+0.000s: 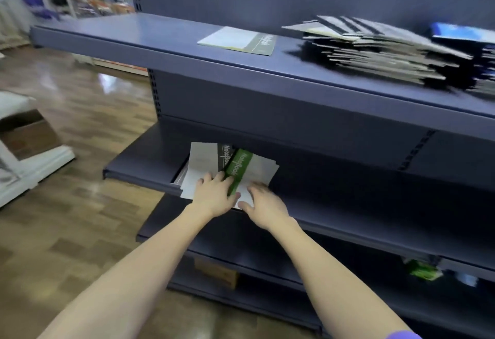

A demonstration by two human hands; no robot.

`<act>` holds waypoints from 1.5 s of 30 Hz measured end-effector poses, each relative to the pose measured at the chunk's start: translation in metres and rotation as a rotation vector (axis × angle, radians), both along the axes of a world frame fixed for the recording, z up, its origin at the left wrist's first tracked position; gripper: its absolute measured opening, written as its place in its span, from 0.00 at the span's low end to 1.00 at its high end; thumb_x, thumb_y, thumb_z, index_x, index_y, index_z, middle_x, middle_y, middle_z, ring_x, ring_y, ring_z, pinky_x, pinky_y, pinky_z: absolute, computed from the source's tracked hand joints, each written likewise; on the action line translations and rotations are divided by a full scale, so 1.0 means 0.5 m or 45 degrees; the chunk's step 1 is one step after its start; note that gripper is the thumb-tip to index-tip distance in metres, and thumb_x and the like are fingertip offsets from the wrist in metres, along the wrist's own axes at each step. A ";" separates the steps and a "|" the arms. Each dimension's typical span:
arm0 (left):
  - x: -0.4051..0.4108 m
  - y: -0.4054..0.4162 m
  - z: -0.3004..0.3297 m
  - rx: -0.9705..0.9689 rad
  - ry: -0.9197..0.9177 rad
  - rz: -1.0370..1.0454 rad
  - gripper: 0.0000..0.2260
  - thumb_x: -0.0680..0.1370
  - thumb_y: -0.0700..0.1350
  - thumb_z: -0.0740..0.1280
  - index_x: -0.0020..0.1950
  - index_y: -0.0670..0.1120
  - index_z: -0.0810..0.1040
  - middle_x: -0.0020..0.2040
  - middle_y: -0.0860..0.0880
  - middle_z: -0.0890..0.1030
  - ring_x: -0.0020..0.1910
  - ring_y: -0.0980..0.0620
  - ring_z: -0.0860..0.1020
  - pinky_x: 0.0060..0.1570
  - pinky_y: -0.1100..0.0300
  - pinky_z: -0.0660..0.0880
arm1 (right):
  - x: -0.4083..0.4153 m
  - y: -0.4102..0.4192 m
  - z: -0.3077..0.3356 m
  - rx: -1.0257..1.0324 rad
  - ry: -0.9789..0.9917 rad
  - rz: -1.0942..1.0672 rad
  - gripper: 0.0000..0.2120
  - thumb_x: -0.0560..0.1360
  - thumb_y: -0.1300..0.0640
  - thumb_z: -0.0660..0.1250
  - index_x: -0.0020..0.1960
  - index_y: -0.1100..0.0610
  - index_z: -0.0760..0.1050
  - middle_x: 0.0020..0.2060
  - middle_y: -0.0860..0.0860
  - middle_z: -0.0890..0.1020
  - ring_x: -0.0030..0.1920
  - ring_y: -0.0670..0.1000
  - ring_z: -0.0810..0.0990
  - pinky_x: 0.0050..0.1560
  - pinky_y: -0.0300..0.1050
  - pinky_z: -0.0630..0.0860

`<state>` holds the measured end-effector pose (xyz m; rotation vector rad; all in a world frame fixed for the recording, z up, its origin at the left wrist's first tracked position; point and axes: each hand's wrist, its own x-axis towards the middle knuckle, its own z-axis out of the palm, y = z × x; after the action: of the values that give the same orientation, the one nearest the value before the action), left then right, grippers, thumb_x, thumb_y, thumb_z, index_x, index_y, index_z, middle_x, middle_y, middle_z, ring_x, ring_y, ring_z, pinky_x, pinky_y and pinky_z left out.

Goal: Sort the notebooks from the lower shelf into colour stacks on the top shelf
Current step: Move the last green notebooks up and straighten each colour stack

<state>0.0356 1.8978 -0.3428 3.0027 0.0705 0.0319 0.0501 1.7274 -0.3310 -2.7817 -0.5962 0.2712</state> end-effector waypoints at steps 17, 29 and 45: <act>0.010 -0.087 -0.021 0.114 -0.020 -0.144 0.48 0.69 0.77 0.37 0.68 0.44 0.70 0.77 0.41 0.64 0.77 0.40 0.58 0.74 0.41 0.54 | 0.019 -0.112 0.050 -0.285 0.122 -0.247 0.40 0.69 0.26 0.65 0.73 0.49 0.67 0.73 0.55 0.64 0.70 0.59 0.68 0.67 0.53 0.69; 0.033 -0.058 -0.009 0.026 0.106 -0.236 0.30 0.77 0.69 0.51 0.76 0.58 0.65 0.77 0.48 0.63 0.75 0.41 0.58 0.72 0.45 0.56 | 0.008 -0.189 0.086 -0.182 0.262 -0.174 0.43 0.73 0.43 0.74 0.79 0.55 0.57 0.76 0.54 0.62 0.77 0.55 0.57 0.72 0.48 0.63; -0.037 -0.101 -0.017 0.317 0.129 -0.397 0.57 0.61 0.85 0.48 0.80 0.49 0.52 0.80 0.41 0.52 0.76 0.36 0.53 0.74 0.40 0.53 | -0.003 -0.215 0.049 -0.364 0.365 -0.181 0.67 0.54 0.33 0.81 0.80 0.53 0.49 0.75 0.53 0.56 0.76 0.58 0.56 0.76 0.56 0.60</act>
<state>0.0171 1.8470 -0.3515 3.2213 -0.4210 -0.1552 0.0487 1.6198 -0.3066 -2.9546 -0.3077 0.7614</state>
